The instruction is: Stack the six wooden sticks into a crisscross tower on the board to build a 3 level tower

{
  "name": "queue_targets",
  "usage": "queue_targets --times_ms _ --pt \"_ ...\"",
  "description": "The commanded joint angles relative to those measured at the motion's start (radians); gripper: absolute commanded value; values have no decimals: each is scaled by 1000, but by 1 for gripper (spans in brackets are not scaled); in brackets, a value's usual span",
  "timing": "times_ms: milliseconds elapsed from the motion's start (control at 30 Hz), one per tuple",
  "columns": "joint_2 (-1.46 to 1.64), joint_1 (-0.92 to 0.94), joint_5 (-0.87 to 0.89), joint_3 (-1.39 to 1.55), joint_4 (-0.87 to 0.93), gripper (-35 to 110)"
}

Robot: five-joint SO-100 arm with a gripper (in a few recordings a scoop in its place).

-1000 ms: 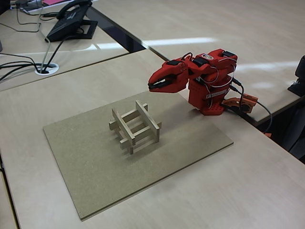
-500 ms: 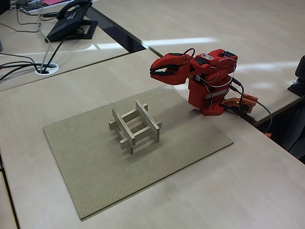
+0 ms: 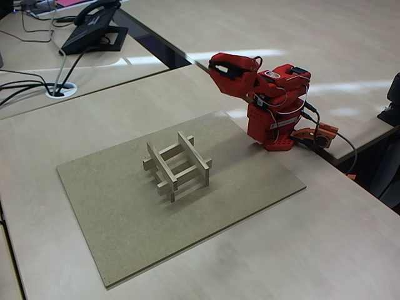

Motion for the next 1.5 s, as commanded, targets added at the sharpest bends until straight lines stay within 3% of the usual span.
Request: queue_targets --times_ms 0,133,400,833,1133,1467 --pt "12 5 -38 2 -235 0" --pt "12 46 -51 2 -495 0" --pt "12 170 -44 2 -853 0" --pt "14 189 -41 2 -1287 0" --pt "14 190 -44 2 -1465 0" --pt "14 190 -41 2 -1477 0"
